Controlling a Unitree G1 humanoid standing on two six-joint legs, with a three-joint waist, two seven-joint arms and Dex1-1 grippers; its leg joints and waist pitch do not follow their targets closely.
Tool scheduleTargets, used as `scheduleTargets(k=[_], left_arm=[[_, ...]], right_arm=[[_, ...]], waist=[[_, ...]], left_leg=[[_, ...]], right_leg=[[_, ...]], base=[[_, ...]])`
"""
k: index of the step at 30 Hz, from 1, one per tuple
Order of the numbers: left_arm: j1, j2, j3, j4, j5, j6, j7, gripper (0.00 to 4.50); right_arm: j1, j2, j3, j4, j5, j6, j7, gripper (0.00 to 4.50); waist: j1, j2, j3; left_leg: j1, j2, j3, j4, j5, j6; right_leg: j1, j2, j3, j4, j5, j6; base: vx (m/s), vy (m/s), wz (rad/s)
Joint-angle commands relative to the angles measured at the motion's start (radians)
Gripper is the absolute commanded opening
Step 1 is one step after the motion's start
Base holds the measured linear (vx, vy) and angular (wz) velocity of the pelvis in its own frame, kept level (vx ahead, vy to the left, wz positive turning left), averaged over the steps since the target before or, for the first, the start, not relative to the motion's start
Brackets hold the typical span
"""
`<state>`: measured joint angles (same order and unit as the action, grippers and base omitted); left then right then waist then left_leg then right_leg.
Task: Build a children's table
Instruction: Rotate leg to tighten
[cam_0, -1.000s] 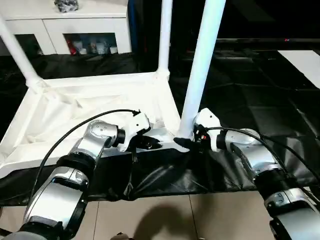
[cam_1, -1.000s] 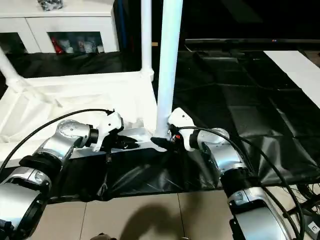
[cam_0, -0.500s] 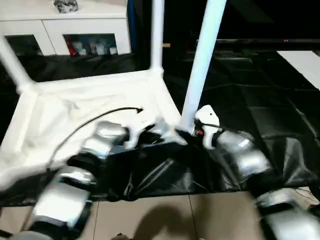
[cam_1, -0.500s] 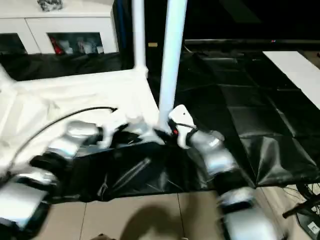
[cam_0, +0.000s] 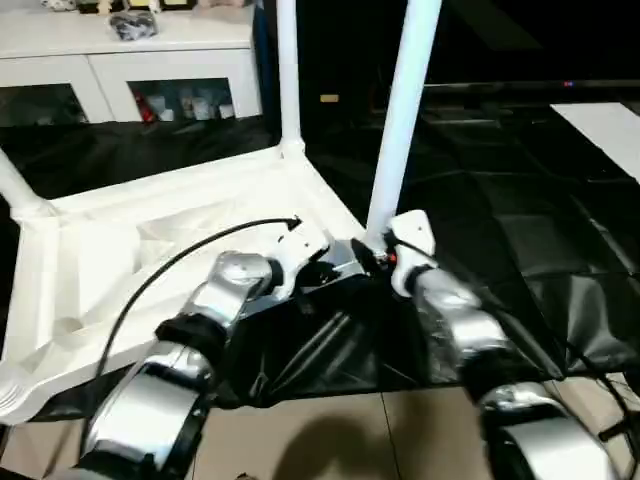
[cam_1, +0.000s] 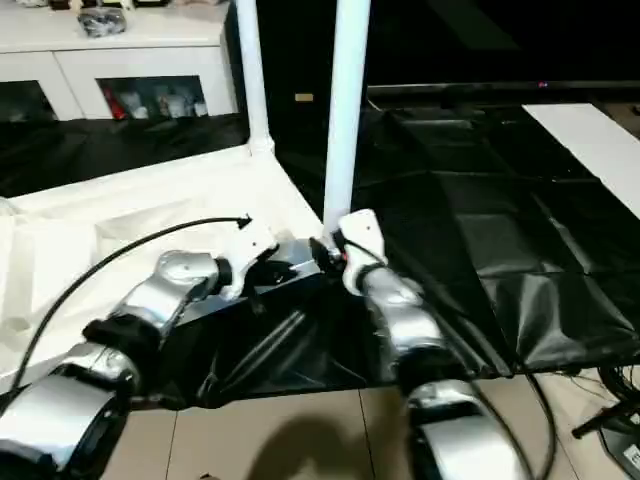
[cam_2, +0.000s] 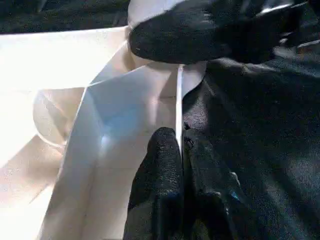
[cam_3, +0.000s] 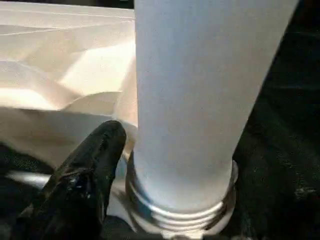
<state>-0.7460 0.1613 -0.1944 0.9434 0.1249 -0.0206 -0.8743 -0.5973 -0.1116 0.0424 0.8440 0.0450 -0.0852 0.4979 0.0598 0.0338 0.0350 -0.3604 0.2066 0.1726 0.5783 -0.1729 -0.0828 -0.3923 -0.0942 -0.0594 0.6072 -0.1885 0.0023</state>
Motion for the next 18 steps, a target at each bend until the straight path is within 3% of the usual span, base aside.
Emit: scheduleTargets(k=[1, 2, 4, 7, 9, 10, 12, 13, 14, 15, 17, 18], left_arm=[[0.032, -0.017, -0.019, -0.016, -0.040, -0.051, -0.073, 0.00], [0.040, -0.010, -0.013, -0.028, -0.056, -0.055, -0.110, 0.00], [0.052, 0.005, -0.006, -0.048, -0.077, -0.059, -0.166, 0.00], [0.073, 0.044, 0.001, -0.076, -0.107, -0.075, -0.267, 0.00], [0.079, 0.057, 0.005, -0.088, -0.119, -0.073, -0.303, 0.00], [0.084, 0.069, 0.005, -0.098, -0.129, -0.072, -0.337, 0.00], [0.091, 0.084, 0.002, -0.112, -0.139, -0.069, -0.378, 0.00], [0.100, 0.100, -0.005, -0.129, -0.147, -0.068, -0.420, 0.00], [0.100, 0.100, -0.005, -0.129, -0.147, -0.068, -0.420, 0.00], [0.103, 0.106, -0.009, -0.136, -0.148, -0.068, -0.433, 0.00], [0.110, 0.129, -0.029, -0.142, -0.130, -0.075, -0.464, 0.00], [0.111, 0.145, -0.039, -0.133, -0.110, -0.088, -0.473, 0.00]], right_arm=[[-0.003, 0.008, 0.080, -0.053, 0.002, -0.030, 0.143, 3.94], [-0.002, -0.016, 0.088, -0.061, -0.001, -0.034, 0.180, 3.94], [0.001, -0.053, 0.096, -0.078, 0.003, -0.034, 0.252, 3.94], [0.019, -0.137, 0.130, -0.131, 0.034, -0.028, 0.475, 3.94], [0.023, -0.167, 0.140, -0.140, 0.043, -0.024, 0.558, 3.94], [0.023, -0.186, 0.147, -0.141, 0.043, -0.027, 0.601, 3.94], [0.020, -0.204, 0.153, -0.140, 0.042, -0.035, 0.639, 3.69], [0.016, -0.218, 0.158, -0.137, 0.042, -0.036, 0.670, 3.69], [0.016, -0.218, 0.158, -0.137, 0.042, -0.036, 0.670, 3.69], [0.013, -0.221, 0.159, -0.135, 0.043, -0.033, 0.677, 3.61], [0.005, -0.237, 0.174, -0.122, 0.029, -0.039, 0.711, 3.55], [0.001, -0.248, 0.187, -0.117, 0.018, -0.046, 0.737, 3.38]], waist=[[0.004, -0.012, -0.053], [0.004, -0.016, -0.055], [0.009, -0.016, -0.065], [0.017, -0.017, -0.064], [0.025, -0.021, -0.062], [0.027, -0.030, -0.059], [0.033, -0.023, -0.055], [0.033, -0.023, -0.055], [0.034, -0.027, -0.053], [0.032, -0.024, -0.051], [0.031, -0.030, -0.049], [0.033, -0.027, -0.051]], left_leg=[[-0.001, 0.013, 0.000, -0.072, -0.302, 0.053], [-0.004, 0.011, 0.002, -0.068, -0.275, 0.061], [-0.010, 0.013, 0.006, -0.056, -0.152, 0.101], [-0.013, 0.013, 0.010, -0.049, -0.122, 0.143], [-0.011, 0.018, 0.010, -0.049, -0.133, 0.158], [-0.010, 0.019, 0.012, -0.052, -0.145, 0.154], [-0.005, 0.024, 0.010, -0.058, -0.180, 0.126], [-0.005, 0.024, 0.010, -0.058, -0.180, 0.126], [-0.005, 0.024, 0.009, -0.060, -0.198, 0.115], [-0.003, 0.025, 0.009, -0.064, -0.218, 0.095], [-0.004, 0.024, 0.009, -0.065, -0.224, 0.089], [-0.003, 0.025, 0.007, -0.066, -0.223, 0.084]], right_leg=[[0.041, -0.044, 0.034, -0.086, -0.236, -0.206], [0.044, -0.043, 0.034, -0.082, -0.202, -0.216], [0.047, -0.039, 0.031, -0.061, -0.019, -0.261], [0.049, -0.037, 0.026, -0.051, 0.053, -0.287], [0.048, -0.041, 0.025, -0.052, 0.020, -0.287], [0.047, -0.041, 0.025, -0.056, -0.020, -0.281], [0.042, -0.045, 0.028, -0.063, -0.114, -0.270], [0.042, -0.045, 0.028, -0.063, -0.114, -0.270], [0.041, -0.044, 0.028, -0.063, -0.142, -0.266], [0.039, -0.045, 0.030, -0.068, -0.178, -0.255], [0.039, -0.044, 0.030, -0.069, -0.190, -0.250], [0.040, -0.046, 0.030, -0.069, -0.201, -0.243]], base=[[0.000, 0.000, 0.00], [0.000, 0.000, 0.00], [0.000, 0.000, 0.00], [0.000, 0.000, 0.00], [0.000, 0.000, 0.00], [0.000, 0.000, 0.00], [0.000, 0.000, 0.00], [0.000, 0.000, 0.00], [0.000, 0.000, 0.00], [0.000, 0.000, 0.00], [0.000, 0.000, 0.00], [0.000, 0.000, 0.00]])
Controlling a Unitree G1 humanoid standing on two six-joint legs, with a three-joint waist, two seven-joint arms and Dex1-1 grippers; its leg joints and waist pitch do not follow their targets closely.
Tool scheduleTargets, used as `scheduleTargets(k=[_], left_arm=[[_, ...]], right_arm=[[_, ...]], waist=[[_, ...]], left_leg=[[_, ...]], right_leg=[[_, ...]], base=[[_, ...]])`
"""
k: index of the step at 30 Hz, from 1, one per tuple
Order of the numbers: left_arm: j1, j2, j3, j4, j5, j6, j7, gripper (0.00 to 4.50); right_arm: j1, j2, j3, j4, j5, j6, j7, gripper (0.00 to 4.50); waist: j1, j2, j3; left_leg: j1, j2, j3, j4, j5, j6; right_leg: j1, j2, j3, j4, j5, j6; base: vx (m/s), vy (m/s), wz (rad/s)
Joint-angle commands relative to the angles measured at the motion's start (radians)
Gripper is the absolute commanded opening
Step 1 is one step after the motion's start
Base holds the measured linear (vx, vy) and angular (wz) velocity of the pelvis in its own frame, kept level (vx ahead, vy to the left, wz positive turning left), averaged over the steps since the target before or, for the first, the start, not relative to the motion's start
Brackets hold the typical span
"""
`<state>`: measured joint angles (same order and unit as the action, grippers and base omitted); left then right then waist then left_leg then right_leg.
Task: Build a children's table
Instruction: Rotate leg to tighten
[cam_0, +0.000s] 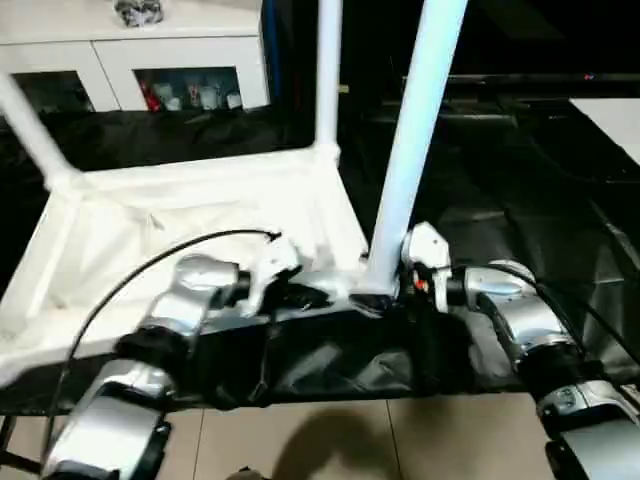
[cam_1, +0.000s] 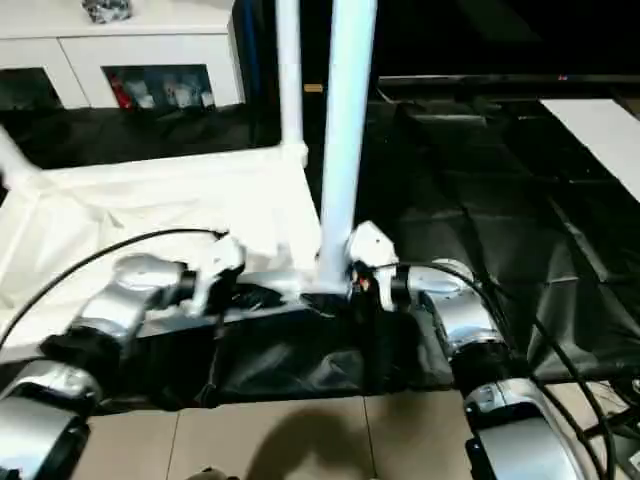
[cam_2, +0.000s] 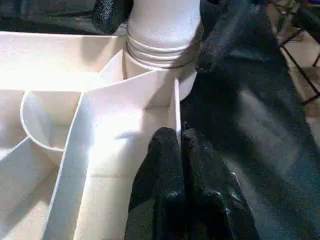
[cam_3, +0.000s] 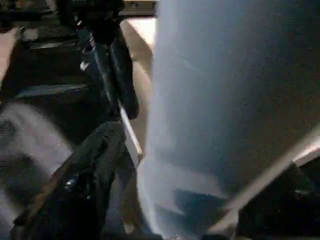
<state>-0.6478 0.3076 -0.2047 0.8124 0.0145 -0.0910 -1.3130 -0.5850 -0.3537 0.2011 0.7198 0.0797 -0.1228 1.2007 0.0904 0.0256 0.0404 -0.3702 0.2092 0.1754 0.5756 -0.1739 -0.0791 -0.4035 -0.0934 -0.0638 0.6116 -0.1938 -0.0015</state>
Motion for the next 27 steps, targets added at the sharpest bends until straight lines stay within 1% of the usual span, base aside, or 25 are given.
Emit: scheduleTargets(k=[1, 2, 4, 5, 7, 9, 12, 15, 16, 18, 20, 21, 22, 23, 24, 25, 26, 27], left_arm=[[0.011, 0.003, -0.031, 0.003, 0.008, -0.024, -0.034, 0.00], [0.010, 0.006, -0.032, 0.007, 0.013, -0.027, -0.033, 0.00], [0.005, 0.015, -0.035, 0.016, 0.028, -0.030, -0.030, 0.00], [0.000, 0.020, -0.039, 0.022, 0.036, -0.031, -0.026, 0.00], [-0.002, 0.025, -0.044, 0.023, 0.040, -0.028, -0.028, 0.00], [-0.004, 0.032, -0.051, 0.021, 0.044, -0.022, -0.033, 0.00], [-0.010, 0.038, -0.057, 0.025, 0.042, -0.016, -0.050, 0.00], [-0.014, 0.043, -0.063, 0.037, 0.051, -0.022, -0.049, 0.00], [-0.018, 0.042, -0.064, 0.046, 0.059, -0.012, -0.030, 0.00], [-0.025, 0.035, -0.068, 0.061, 0.074, 0.002, 0.011, 0.00], [-0.030, 0.027, -0.068, 0.069, 0.079, 0.015, 0.040, 0.00], [-0.038, 0.013, -0.064, 0.076, 0.081, 0.034, 0.079, 0.00], [-0.051, -0.017, -0.056, 0.089, 0.085, 0.065, 0.148, 0.00], [-0.062, -0.049, -0.054, 0.093, 0.091, 0.093, 0.210, 0.00], [-0.072, -0.075, -0.053, 0.097, 0.094, 0.115, 0.256, 0.00], [-0.078, -0.103, -0.050, 0.097, 0.091, 0.140, 0.290, 0.00], [-0.082, -0.123, -0.050, 0.096, 0.088, 0.155, 0.306, 0.00], [-0.084, -0.137, -0.051, 0.095, 0.086, 0.165, 0.316, 0.00]], right_arm=[[-0.012, -0.010, 0.033, 0.008, -0.019, -0.010, 0.046, 3.25], [-0.013, -0.012, 0.035, 0.008, -0.020, -0.009, 0.052, 3.18], [-0.016, -0.015, 0.038, 0.010, -0.026, -0.012, 0.057, 3.07], [-0.019, -0.013, 0.039, 0.014, -0.030, -0.013, 0.056, 3.07], [-0.022, -0.012, 0.039, 0.020, -0.031, -0.014, 0.060, 2.82], [-0.026, -0.009, 0.038, 0.027, -0.027, -0.015, 0.071, 2.74], [-0.027, -0.004, 0.036, 0.031, -0.017, -0.013, 0.086, 2.66], [-0.025, 0.000, 0.033, 0.032, -0.012, -0.006, 0.092, 2.65], [-0.020, 0.003, 0.029, 0.030, -0.005, 0.004, 0.090, 2.65], [-0.008, 0.015, 0.015, 0.024, 0.010, 0.028, 0.071, 2.64], [-0.003, 0.024, 0.007, 0.024, 0.013, 0.042, 0.045, 2.64], [-0.001, 0.037, 0.000, 0.032, 0.000, 0.052, -0.015, 2.64], [0.003, 0.062, -0.011, 0.052, -0.029, 0.062, -0.134, 2.64], [0.004, 0.096, -0.027, 0.073, -0.049, 0.094, -0.262, 2.64], [0.003, 0.123, -0.042, 0.087, -0.057, 0.119, -0.353, 2.64], [0.000, 0.156, -0.060, 0.099, -0.057, 0.136, -0.438, 2.64], [-0.004, 0.184, -0.075, 0.108, -0.053, 0.154, -0.501, 2.63], [-0.007, 0.203, -0.086, 0.114, -0.050, 0.167, -0.543, 2.63]], waist=[[0.002, -0.019, -0.056], [0.003, -0.019, -0.057], [0.004, -0.021, -0.058], [0.004, -0.022, -0.058], [0.004, -0.022, -0.059], [0.005, -0.023, -0.058], [0.004, -0.023, -0.058], [0.004, -0.023, -0.059], [0.004, -0.020, -0.058], [0.003, -0.021, -0.058], [0.005, -0.022, -0.055], [0.005, -0.021, -0.053], [0.004, -0.024, -0.050], [0.003, -0.021, -0.047], [-0.003, -0.020, -0.045], [-0.008, -0.023, -0.045], [-0.010, -0.023, -0.044], [-0.012, -0.025, -0.044]], left_leg=[[0.006, 0.022, 0.005, -0.062, -0.217, 0.080], [0.008, 0.023, 0.006, -0.062, -0.206, 0.080], [0.006, 0.021, 0.006, -0.059, -0.184, 0.086], [0.006, 0.021, 0.006, -0.059, -0.181, 0.088], [0.006, 0.021, 0.006, -0.058, -0.179, 0.088], [0.006, 0.021, 0.007, -0.058, -0.180, 0.088], [0.006, 0.021, 0.006, -0.059, -0.184, 0.085], [0.007, 0.021, 0.007, -0.058, -0.180, 0.085], [0.007, 0.020, 0.006, -0.058, -0.180, 0.084], [0.008, 0.020, 0.007, -0.058, -0.186, 0.084], [0.009, 0.020, 0.006, -0.060, -0.206, 0.076], [0.011, 0.022, 0.006, -0.063, -0.224, 0.067], [0.013, 0.022, 0.006, -0.066, -0.239, 0.055], [0.017, 0.023, 0.005, -0.069, -0.256, 0.043], [0.020, 0.020, 0.001, -0.074, -0.287, 0.014], [0.020, 0.019, -0.004, -0.078, -0.307, -0.008], [0.018, 0.018, -0.006, -0.079, -0.315, -0.014], [0.020, 0.016, -0.007, -0.081, -0.330, -0.017]], right_leg=[[0.050, -0.046, 0.035, -0.073, -0.190, -0.239], [0.050, -0.045, 0.036, -0.071, -0.170, -0.243], [0.051, -0.044, 0.035, -0.066, -0.121, -0.253], [0.052, -0.044, 0.035, -0.065, -0.118, -0.253], [0.052, -0.046, 0.035, -0.064, -0.115, -0.257], [0.052, -0.045, 0.035, -0.065, -0.123, -0.257], [0.052, -0.046, 0.035, -0.066, -0.130, -0.257], [0.052, -0.044, 0.035, -0.064, -0.114, -0.262], [0.053, -0.044, 0.035, -0.063, -0.109, -0.264], [0.053, -0.043, 0.035, -0.065, -0.110, -0.265], [0.052, -0.045, 0.035, -0.069, -0.149, -0.259], [0.050, -0.046, 0.035, -0.072, -0.182, -0.252], [0.048, -0.046, 0.037, -0.076, -0.221, -0.242], [0.044, -0.047, 0.038, -0.079, -0.247, -0.236], [0.042, -0.049, 0.039, -0.085, -0.316, -0.219], [0.045, -0.051, 0.037, -0.090, -0.374, -0.192], [0.045, -0.050, 0.037, -0.091, -0.391, -0.181], [0.042, -0.050, 0.037, -0.097, -0.421, -0.164]], base=[[0.000, 0.000, 0.00], [0.000, 0.000, 0.00], [0.000, 0.000, 0.00], [0.000, 0.000, 0.00], [0.000, 0.000, 0.00], [0.000, 0.000, 0.00], [0.000, 0.000, 0.00], [0.000, 0.000, 0.00], [0.000, 0.000, 0.00], [0.000, 0.000, 0.00], [0.000, 0.000, 0.00], [0.000, 0.000, 0.00], [0.000, 0.000, 0.00], [0.000, 0.000, 0.00], [0.000, 0.000, 0.00], [0.000, 0.000, 0.00], [-0.052, 0.008, -0.07], [0.000, 0.000, 0.00]])
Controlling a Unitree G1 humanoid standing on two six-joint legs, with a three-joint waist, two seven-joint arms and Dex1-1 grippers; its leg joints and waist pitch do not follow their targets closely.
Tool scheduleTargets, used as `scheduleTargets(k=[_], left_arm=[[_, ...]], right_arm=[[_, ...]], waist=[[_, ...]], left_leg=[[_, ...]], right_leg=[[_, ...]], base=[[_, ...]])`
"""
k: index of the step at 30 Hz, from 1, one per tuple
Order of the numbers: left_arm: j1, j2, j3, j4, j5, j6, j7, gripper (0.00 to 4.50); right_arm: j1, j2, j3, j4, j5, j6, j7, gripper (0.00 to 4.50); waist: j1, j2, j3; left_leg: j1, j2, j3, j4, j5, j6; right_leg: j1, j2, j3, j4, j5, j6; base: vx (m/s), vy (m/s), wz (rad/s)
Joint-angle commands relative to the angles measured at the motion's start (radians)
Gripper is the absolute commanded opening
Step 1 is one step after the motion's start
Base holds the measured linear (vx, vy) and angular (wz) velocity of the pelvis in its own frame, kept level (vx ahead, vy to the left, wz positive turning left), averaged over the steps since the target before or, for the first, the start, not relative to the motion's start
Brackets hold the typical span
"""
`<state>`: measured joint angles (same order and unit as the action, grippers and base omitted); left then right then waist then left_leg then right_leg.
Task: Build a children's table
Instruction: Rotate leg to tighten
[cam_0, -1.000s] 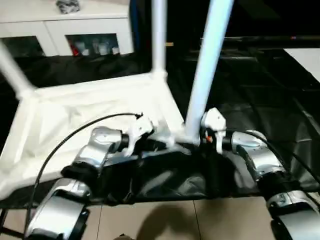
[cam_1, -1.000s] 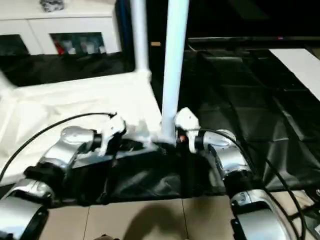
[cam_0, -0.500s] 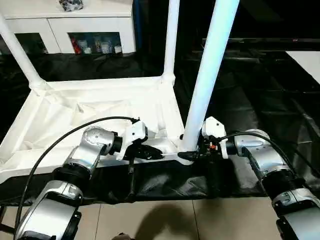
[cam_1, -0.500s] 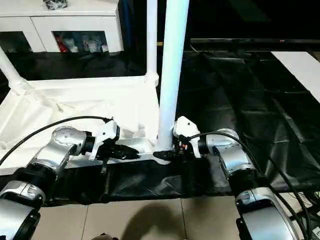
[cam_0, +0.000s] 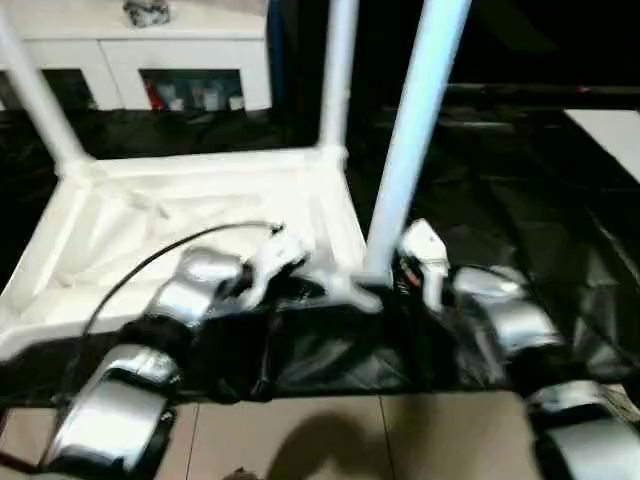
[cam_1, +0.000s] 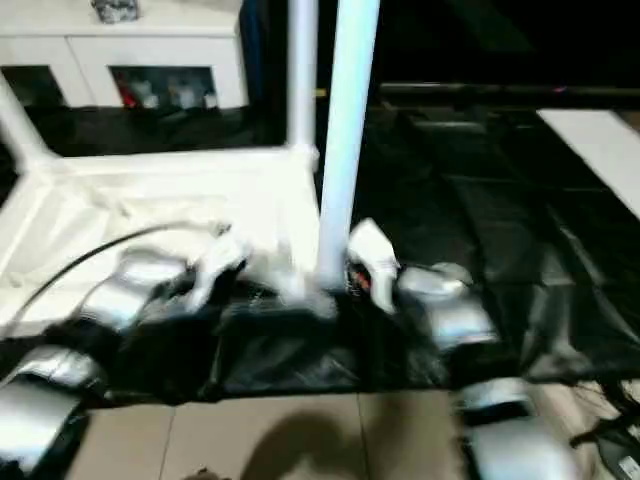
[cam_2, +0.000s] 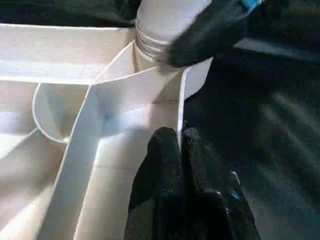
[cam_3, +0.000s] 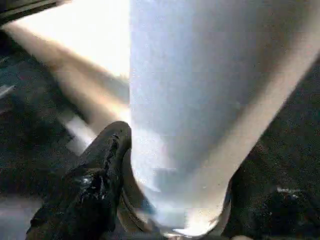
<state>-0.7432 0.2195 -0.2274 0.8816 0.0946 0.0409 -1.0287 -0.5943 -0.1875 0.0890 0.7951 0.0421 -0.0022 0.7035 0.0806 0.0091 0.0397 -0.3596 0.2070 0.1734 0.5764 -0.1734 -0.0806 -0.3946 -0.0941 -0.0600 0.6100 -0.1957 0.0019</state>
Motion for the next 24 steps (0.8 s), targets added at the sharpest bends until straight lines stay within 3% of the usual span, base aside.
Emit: scheduleTargets(k=[1, 2, 3, 5, 8, 9, 10, 11, 12, 15, 16, 20, 22, 23, 24], left_arm=[[0.007, -0.072, -0.033, 0.028, 0.011, 0.046, 0.059, 0.00], [0.004, -0.086, -0.037, 0.030, 0.016, 0.053, 0.077, 0.00], [0.001, -0.106, -0.042, 0.033, 0.022, 0.064, 0.103, 0.00], [-0.001, -0.129, -0.053, 0.035, 0.034, 0.069, 0.132, 0.00], [-0.001, -0.145, -0.062, 0.039, 0.048, 0.069, 0.146, 0.00], [0.000, -0.145, -0.062, 0.037, 0.052, 0.071, 0.150, 0.00], [0.003, -0.140, -0.062, 0.035, 0.054, 0.069, 0.147, 0.00], [0.008, -0.133, -0.064, 0.030, 0.056, 0.064, 0.140, 0.00], [0.013, -0.123, -0.067, 0.025, 0.056, 0.057, 0.127, 0.00], [0.025, -0.097, -0.066, 0.009, 0.049, 0.014, 0.093, 0.00], [0.033, -0.085, -0.058, -0.005, 0.036, 0.014, 0.066, 0.00], [0.058, -0.033, -0.066, -0.027, 0.023, -0.060, -0.052, 0.00], [0.069, -0.010, -0.070, -0.037, 0.015, -0.074, -0.110, 0.00], [0.074, 0.005, -0.074, -0.043, 0.009, -0.082, -0.154, 0.00], [0.075, 0.008, -0.075, -0.044, 0.008, -0.088, -0.159, 0.00]], right_arm=[[-0.004, 0.070, 0.023, 0.051, -0.022, 0.055, -0.115, 2.63], [-0.008, 0.092, 0.022, 0.057, -0.030, 0.060, -0.157, 2.63], [-0.016, 0.128, 0.023, 0.069, -0.042, 0.067, -0.223, 2.63], [-0.032, 0.189, 0.025, 0.085, -0.035, 0.069, -0.260, 2.63], [-0.041, 0.233, 0.044, 0.073, -0.050, 0.041, -0.262, 2.63], [-0.042, 0.238, 0.045, 0.067, -0.053, 0.029, -0.261, 3.19], [-0.043, 0.236, 0.039, 0.061, -0.043, 0.025, -0.247, 3.33], [-0.043, 0.232, 0.030, 0.053, -0.033, 0.025, -0.239, 3.33], [-0.042, 0.222, 0.022, 0.046, -0.023, 0.026, -0.224, 3.40], [-0.033, 0.175, 0.018, 0.024, -0.013, 0.028, -0.158, 3.70], [-0.024, 0.145, 0.022, 0.005, -0.009, 0.027, -0.107, 3.78], [0.006, 0.019, 0.065, -0.059, -0.012, -0.009, 0.103, 4.08], [0.012, -0.031, 0.076, -0.074, -0.003, -0.013, 0.196, 4.08], [0.012, -0.062, 0.077, -0.079, 0.009, -0.012, 0.258, 4.08], [0.012, -0.067, 0.078, -0.079, 0.010, -0.013, 0.268, 4.08]], waist=[[-0.007, -0.006, -0.042], [-0.010, -0.006, -0.041], [-0.014, 0.003, -0.039], [-0.026, -0.003, -0.038], [-0.028, 0.000, -0.040], [-0.030, -0.003, -0.041], [-0.029, -0.002, -0.042], [-0.031, -0.009, -0.042], [-0.029, -0.004, -0.043], [-0.027, -0.005, -0.043], [-0.027, -0.012, -0.045], [-0.017, -0.009, -0.053], [-0.012, -0.009, -0.061], [-0.005, -0.005, -0.066], [-0.004, -0.006, -0.068]], left_leg=[[0.006, 0.017, -0.007, -0.083, -0.344, -0.018], [0.006, 0.016, -0.007, -0.085, -0.353, -0.019], [0.012, 0.015, -0.009, -0.086, -0.382, -0.023], [0.019, 0.012, -0.010, -0.085, -0.437, -0.024], [0.020, 0.013, -0.012, -0.087, -0.444, -0.017], [0.017, 0.013, -0.013, -0.088, -0.440, -0.014], [0.017, 0.014, -0.012, -0.090, -0.437, -0.010], [0.017, 0.014, -0.011, -0.090, -0.435, -0.007], [0.016, 0.015, -0.012, -0.091, -0.425, -0.003], [0.013, 0.017, -0.010, -0.092, -0.412, 0.002], [0.009, 0.018, -0.009, -0.092, -0.400, 0.008], [0.004, 0.020, -0.004, -0.084, -0.306, 0.038], [0.007, 0.022, 0.003, -0.073, -0.230, 0.064], [0.003, 0.020, 0.008, -0.063, -0.132, 0.100], [0.000, 0.020, 0.008, -0.059, -0.111, 0.113]], right_leg=[[0.034, -0.049, 0.033, -0.098, -0.432, -0.157], [0.032, -0.048, 0.033, -0.100, -0.436, -0.154], [0.027, -0.047, 0.033, -0.103, -0.455, -0.148], [0.023, -0.045, 0.031, -0.111, -0.491, -0.143], [0.021, -0.047, 0.032, -0.117, -0.500, -0.131], [0.024, -0.046, 0.031, -0.116, -0.489, -0.129], [0.025, -0.046, 0.031, -0.117, -0.478, -0.129], [0.025, -0.046, 0.031, -0.117, -0.476, -0.130], [0.027, -0.047, 0.031, -0.116, -0.461, -0.135], [0.028, -0.047, 0.032, -0.113, -0.419, -0.150], [0.034, -0.046, 0.033, -0.110, -0.391, -0.155], [0.047, -0.045, 0.033, -0.094, -0.223, -0.200], [0.048, -0.043, 0.035, -0.077, -0.079, -0.241], [0.054, -0.039, 0.031, -0.061, 0.074, -0.281], [0.056, -0.039, 0.030, -0.054, 0.116, -0.292]], base=[[0.000, 0.000, 0.00], [0.000, 0.000, 0.00], [0.000, 0.000, 0.00], [0.000, 0.000, 0.00], [0.000, 0.000, 0.00], [0.000, 0.000, 0.00], [0.000, 0.000, 0.00], [0.000, 0.000, 0.00], [0.000, 0.000, 0.00], [0.000, 0.000, 0.00], [0.000, 0.000, 0.00], [0.031, -0.003, 0.02], [0.070, -0.009, 0.05], [0.054, -0.011, 0.00], [0.054, -0.011, 0.00]])
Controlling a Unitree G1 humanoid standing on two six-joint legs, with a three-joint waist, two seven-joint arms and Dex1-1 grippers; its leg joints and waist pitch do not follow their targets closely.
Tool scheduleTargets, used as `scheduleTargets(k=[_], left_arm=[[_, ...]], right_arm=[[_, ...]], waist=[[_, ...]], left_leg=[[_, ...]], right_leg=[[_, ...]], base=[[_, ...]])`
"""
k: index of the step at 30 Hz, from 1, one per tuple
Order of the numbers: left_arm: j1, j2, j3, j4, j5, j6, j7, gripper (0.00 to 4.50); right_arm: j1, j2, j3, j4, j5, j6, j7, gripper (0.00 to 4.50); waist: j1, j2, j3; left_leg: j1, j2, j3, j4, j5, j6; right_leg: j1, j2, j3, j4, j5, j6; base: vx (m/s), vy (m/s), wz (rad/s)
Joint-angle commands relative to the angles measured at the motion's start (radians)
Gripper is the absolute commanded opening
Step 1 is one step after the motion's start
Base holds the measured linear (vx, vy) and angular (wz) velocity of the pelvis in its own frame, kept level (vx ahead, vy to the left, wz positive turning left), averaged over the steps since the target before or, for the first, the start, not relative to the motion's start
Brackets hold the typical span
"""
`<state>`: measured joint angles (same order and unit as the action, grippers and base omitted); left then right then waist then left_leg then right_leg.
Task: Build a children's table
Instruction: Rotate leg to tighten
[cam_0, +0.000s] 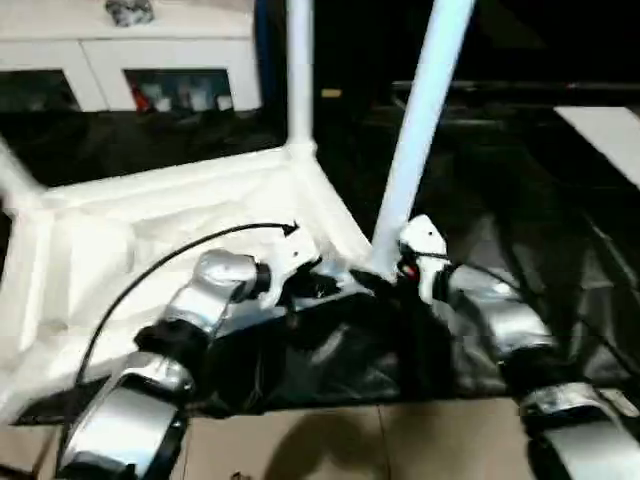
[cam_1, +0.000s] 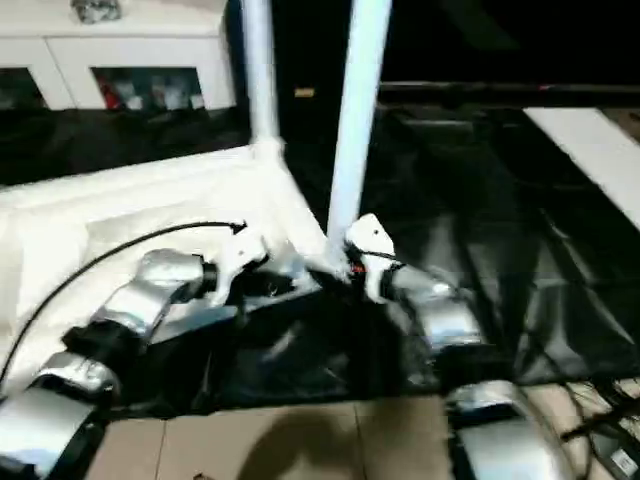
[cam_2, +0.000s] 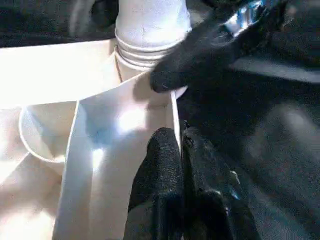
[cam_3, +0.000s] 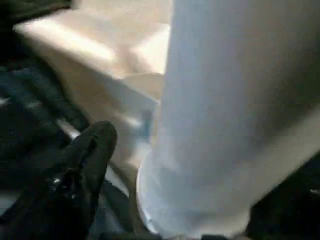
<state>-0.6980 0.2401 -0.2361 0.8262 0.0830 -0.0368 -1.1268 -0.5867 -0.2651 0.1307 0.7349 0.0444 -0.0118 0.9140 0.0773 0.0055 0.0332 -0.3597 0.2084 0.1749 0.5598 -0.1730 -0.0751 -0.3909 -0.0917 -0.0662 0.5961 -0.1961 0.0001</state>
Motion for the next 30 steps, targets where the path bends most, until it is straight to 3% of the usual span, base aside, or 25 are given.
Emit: scheduleTargets(k=[1, 4, 5, 7, 9, 12, 17, 21, 24, 30], left_arm=[[0.032, -0.006, -0.067, 0.010, 0.017, -0.027, -0.078, 0.00], [0.040, 0.013, -0.046, -0.001, -0.025, -0.048, -0.156, 0.00], [0.042, 0.019, -0.043, -0.008, -0.036, -0.048, -0.177, 0.00], [0.045, 0.040, -0.040, -0.026, -0.062, -0.048, -0.245, 0.00], [0.042, 0.059, -0.043, -0.024, -0.066, -0.065, -0.288, 0.00], [0.037, 0.080, -0.049, -0.015, -0.061, -0.086, -0.322, 0.00], [0.033, 0.105, -0.059, -0.004, -0.056, -0.106, -0.364, 0.00], [0.028, 0.107, -0.055, 0.003, -0.057, -0.107, -0.365, 0.00], [0.019, 0.098, -0.048, 0.019, -0.049, -0.092, -0.311, 0.00], [0.001, 0.064, -0.047, 0.052, -0.008, -0.037, -0.170, 0.00]], right_arm=[[0.003, -0.003, 0.038, -0.020, 0.009, -0.010, 0.086, 4.08], [-0.006, -0.054, 0.045, -0.011, 0.009, -0.042, 0.204, 4.08], [-0.007, -0.063, 0.049, -0.013, 0.012, -0.040, 0.228, 4.08], [-0.006, -0.087, 0.069, -0.027, 0.026, -0.032, 0.310, 3.84], [-0.010, -0.097, 0.085, -0.027, 0.024, -0.035, 0.351, 3.70], [-0.015, -0.098, 0.092, -0.022, 0.023, -0.045, 0.377, 3.41], [-0.020, -0.088, 0.097, -0.020, 0.030, -0.040, 0.426, 2.99], [-0.015, -0.082, 0.100, -0.026, 0.038, -0.042, 0.432, 2.75], [-0.001, -0.061, 0.084, -0.037, 0.052, -0.029, 0.396, 2.69], [0.012, 0.005, 0.020, -0.024, 0.047, 0.009, 0.179, 2.66]], waist=[[0.006, -0.004, -0.063], [0.014, -0.007, -0.066], [0.016, -0.005, -0.061], [0.015, -0.005, -0.056], [0.015, -0.009, -0.052], [0.014, -0.006, -0.049], [0.015, -0.007, -0.051], [0.015, -0.007, -0.053], [0.015, -0.004, -0.053], [0.014, -0.005, -0.046]], left_leg=[[-0.001, 0.017, 0.008, -0.039, -0.085, 0.126], [-0.006, 0.016, 0.009, -0.031, -0.059, 0.145], [-0.004, 0.019, 0.009, -0.034, -0.089, 0.145], [-0.003, 0.023, 0.008, -0.042, -0.158, 0.120], [0.000, 0.025, 0.007, -0.047, -0.197, 0.100], [0.002, 0.028, 0.006, -0.052, -0.233, 0.070], [0.000, 0.025, 0.006, -0.050, -0.212, 0.061], [-0.001, 0.024, 0.006, -0.047, -0.181, 0.071], [0.000, 0.024, 0.007, -0.046, -0.189, 0.071], [0.005, 0.024, 0.004, -0.057, -0.249, 0.024]], right_leg=[[0.054, -0.041, 0.034, -0.037, 0.158, -0.300], [0.052, -0.042, 0.033, -0.029, 0.197, -0.312], [0.048, -0.043, 0.032, -0.034, 0.152, -0.315], [0.048, -0.045, 0.032, -0.043, 0.023, -0.306], [0.046, -0.045, 0.034, -0.049, -0.047, -0.293], [0.041, -0.047, 0.037, -0.054, -0.114, -0.275], [0.042, -0.047, 0.038, -0.050, -0.098, -0.270], [0.043, -0.046, 0.037, -0.044, -0.040, -0.284], [0.043, -0.046, 0.037, -0.045, -0.046, -0.287], [0.038, -0.050, 0.040, -0.059, -0.188, -0.247]], base=[[0.000, 0.000, 0.00], [0.000, 0.000, 0.00], [0.000, 0.000, 0.00], [0.000, 0.000, 0.00], [0.000, 0.000, 0.00], [0.000, 0.000, 0.00], [0.000, 0.000, 0.00], [0.000, 0.000, 0.00], [0.000, 0.000, 0.00], [0.000, 0.000, 0.00]])
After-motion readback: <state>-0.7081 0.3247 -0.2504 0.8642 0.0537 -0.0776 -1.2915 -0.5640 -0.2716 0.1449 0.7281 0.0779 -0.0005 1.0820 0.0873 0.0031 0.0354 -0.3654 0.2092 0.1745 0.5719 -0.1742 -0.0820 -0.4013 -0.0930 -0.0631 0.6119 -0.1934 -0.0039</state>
